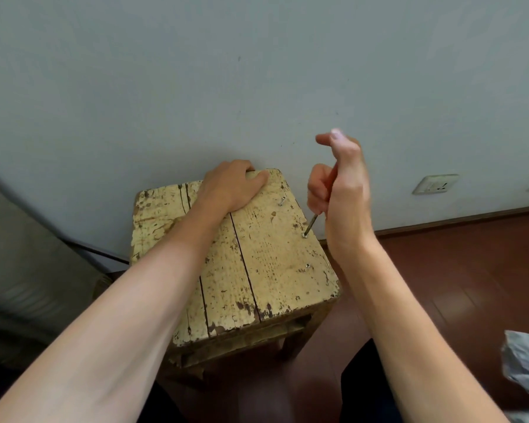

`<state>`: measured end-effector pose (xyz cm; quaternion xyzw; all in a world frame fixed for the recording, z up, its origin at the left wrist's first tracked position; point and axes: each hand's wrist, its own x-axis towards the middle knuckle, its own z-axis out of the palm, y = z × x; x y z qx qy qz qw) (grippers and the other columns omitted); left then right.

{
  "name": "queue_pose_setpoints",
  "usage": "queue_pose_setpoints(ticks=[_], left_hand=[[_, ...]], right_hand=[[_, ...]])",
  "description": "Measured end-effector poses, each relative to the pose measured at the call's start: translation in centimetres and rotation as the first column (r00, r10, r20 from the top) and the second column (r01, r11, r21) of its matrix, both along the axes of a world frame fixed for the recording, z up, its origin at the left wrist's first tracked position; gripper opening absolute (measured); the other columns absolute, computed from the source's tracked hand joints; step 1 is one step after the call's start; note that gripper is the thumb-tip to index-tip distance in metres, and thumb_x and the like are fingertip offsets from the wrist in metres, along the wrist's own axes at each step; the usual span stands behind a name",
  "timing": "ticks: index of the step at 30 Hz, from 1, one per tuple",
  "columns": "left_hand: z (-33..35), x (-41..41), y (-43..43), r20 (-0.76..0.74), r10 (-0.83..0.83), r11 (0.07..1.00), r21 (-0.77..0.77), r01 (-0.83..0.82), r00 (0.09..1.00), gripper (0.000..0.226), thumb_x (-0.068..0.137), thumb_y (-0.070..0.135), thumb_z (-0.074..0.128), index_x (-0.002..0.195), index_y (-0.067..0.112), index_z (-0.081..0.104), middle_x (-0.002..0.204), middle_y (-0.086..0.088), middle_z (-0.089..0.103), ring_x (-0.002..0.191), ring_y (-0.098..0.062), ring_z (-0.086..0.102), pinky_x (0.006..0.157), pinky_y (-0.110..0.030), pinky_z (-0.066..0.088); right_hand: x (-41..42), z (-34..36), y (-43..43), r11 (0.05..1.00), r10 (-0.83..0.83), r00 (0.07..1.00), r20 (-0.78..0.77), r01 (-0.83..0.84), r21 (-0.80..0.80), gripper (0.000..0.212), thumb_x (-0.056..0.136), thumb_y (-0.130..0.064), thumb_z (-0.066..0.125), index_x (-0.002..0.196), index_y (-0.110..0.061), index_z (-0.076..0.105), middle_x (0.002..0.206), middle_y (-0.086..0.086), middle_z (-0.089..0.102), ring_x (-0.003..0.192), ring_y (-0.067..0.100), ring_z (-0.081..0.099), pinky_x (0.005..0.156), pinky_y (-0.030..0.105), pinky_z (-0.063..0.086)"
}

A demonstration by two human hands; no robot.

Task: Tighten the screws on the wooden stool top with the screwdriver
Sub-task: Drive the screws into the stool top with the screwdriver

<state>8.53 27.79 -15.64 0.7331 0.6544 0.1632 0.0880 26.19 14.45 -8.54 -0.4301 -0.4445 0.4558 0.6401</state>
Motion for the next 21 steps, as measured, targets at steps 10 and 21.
queue_pose_setpoints(ticks=[10,21], left_hand=[[0.2,0.0,-0.3,-0.002,-0.002,1.0,0.02,0.003,1.0,0.056,0.094,0.071,0.041,0.117,0.029,0.068,0.11,0.003,0.071,0.099,-0.025,0.064,0.08,-0.038,0.047],[-0.1,-0.1,-0.1,0.003,-0.002,1.0,0.009,0.002,1.0,0.059,0.093,0.072,0.039,0.12,0.028,0.068,0.115,0.003,0.071,0.105,-0.025,0.064,0.08,-0.036,0.043]], right_hand=[[3.0,2.9,3.0,0.805,0.584,0.789,0.188,-0.594,-0.006,0.056,0.093,-0.004,0.042,0.14,-0.025,0.063,0.091,0.01,0.075,0.069,0.021,0.067,0.072,0.033,0.052],[-1.1,1.0,0.8,0.923,-0.363,0.931,0.032,0.355,0.147,0.033,0.092,0.003,0.049,0.071,-0.019,0.061,0.054,0.004,0.035,0.046,0.017,0.03,0.046,0.033,0.021]])
